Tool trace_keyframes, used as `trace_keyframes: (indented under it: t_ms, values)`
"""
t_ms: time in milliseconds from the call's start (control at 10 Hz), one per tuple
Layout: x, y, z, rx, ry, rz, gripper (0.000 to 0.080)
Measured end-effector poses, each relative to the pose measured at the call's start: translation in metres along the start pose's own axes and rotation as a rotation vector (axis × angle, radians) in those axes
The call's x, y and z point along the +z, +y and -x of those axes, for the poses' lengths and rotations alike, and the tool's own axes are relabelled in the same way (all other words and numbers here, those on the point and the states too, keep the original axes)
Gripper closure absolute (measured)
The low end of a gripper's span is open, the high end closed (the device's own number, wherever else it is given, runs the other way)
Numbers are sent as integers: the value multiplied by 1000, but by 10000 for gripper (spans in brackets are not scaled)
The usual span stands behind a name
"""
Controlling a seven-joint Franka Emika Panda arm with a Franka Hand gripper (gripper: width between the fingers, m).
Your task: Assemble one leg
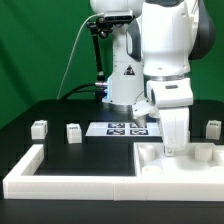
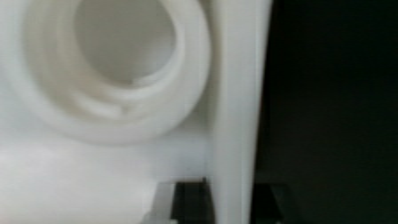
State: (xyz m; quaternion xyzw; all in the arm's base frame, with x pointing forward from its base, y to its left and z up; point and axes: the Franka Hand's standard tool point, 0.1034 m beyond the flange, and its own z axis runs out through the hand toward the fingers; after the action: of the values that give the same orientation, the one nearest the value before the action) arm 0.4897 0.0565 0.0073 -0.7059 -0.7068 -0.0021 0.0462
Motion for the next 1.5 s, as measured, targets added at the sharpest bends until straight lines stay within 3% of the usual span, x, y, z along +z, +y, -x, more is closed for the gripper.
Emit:
trace_keyframes:
  t_ms: [100, 200, 300, 400, 500, 600, 700, 1200, 1500]
  values:
    - [0, 0, 0, 0, 0, 0, 729]
    - [0, 0, 0, 1, 0, 0, 671]
    - [0, 0, 1, 1, 0, 0, 499]
    - [0, 0, 1, 1, 0, 0, 499]
    - [0, 0, 1, 2, 0, 0, 318]
    - [0, 0, 1, 2, 0, 0, 318]
    - [0, 0, 1, 2, 0, 0, 187]
    - [-2, 0, 2, 7, -1, 2, 151]
    - [-37, -14, -4, 56, -22, 39, 151]
